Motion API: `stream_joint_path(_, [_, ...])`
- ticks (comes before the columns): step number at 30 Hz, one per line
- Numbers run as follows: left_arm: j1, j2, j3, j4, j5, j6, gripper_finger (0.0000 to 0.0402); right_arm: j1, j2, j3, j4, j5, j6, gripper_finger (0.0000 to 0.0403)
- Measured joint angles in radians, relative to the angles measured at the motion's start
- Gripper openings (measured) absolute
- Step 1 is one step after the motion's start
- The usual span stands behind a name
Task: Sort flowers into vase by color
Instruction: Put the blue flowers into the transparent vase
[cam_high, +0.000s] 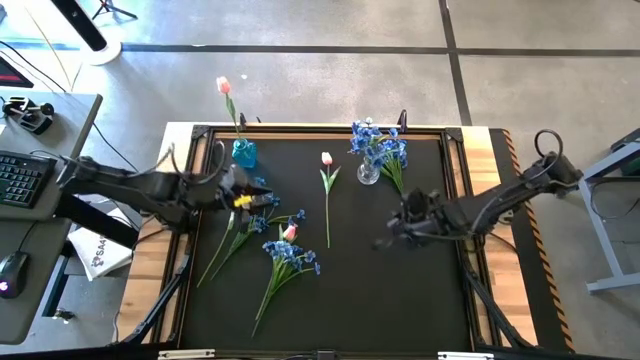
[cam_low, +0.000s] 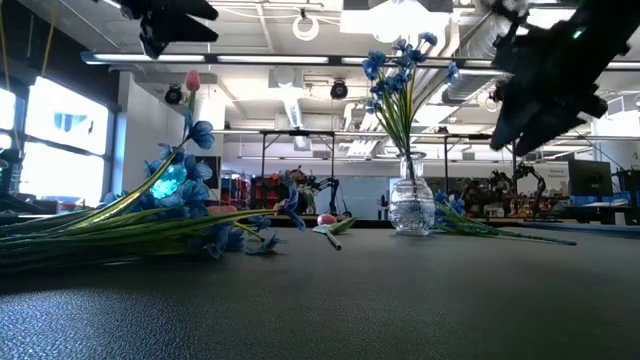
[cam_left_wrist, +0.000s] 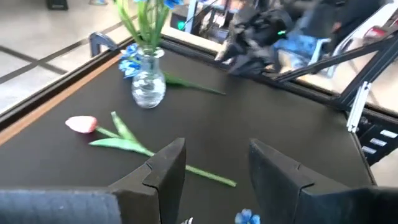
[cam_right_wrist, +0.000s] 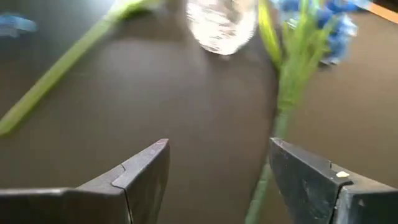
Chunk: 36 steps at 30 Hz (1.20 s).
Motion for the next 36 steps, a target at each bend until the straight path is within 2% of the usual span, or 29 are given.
stream_joint_path(8, [-0.084, 0.134, -0.153, 0.454, -0.063, 0.052, 0.0156, -0.28, 0.05, -0.112, 0.097, -0.104, -0.163, 0.0267])
stream_joint_path(14, [-0.112, 0.229, -0.157, 0.606, -0.066, 0.098, 0.0156, -0.428, 0.064, -0.201, 0.323, -0.153, -0.308, 0.0267])
stream_joint_path(17, [-0.112, 0.254, -0.156, 0.629, -0.066, 0.104, 0.0156, -0.481, 0.064, -0.236, 0.399, -0.155, -0.344, 0.0263])
stream_joint_path(21, [-0.112, 0.266, -0.156, 0.634, -0.066, 0.103, 0.0156, -0.529, 0.064, -0.269, 0.44, -0.16, -0.376, 0.0238])
stream_joint_path(25, [-0.112, 0.266, -0.156, 0.638, -0.071, 0.104, 0.0156, -0.561, 0.064, -0.312, 0.522, -0.196, -0.409, 0.0205])
stream_joint_path(30, [-0.112, 0.266, -0.156, 0.638, -0.071, 0.104, 0.0156, -0.566, 0.064, -0.361, 0.604, -0.192, -0.42, 0.0167])
stream_joint_path(36, [-0.112, 0.265, -0.156, 0.637, -0.071, 0.115, 0.0156, -0.565, 0.064, -0.37, 0.582, -0.19, -0.438, 0.0097])
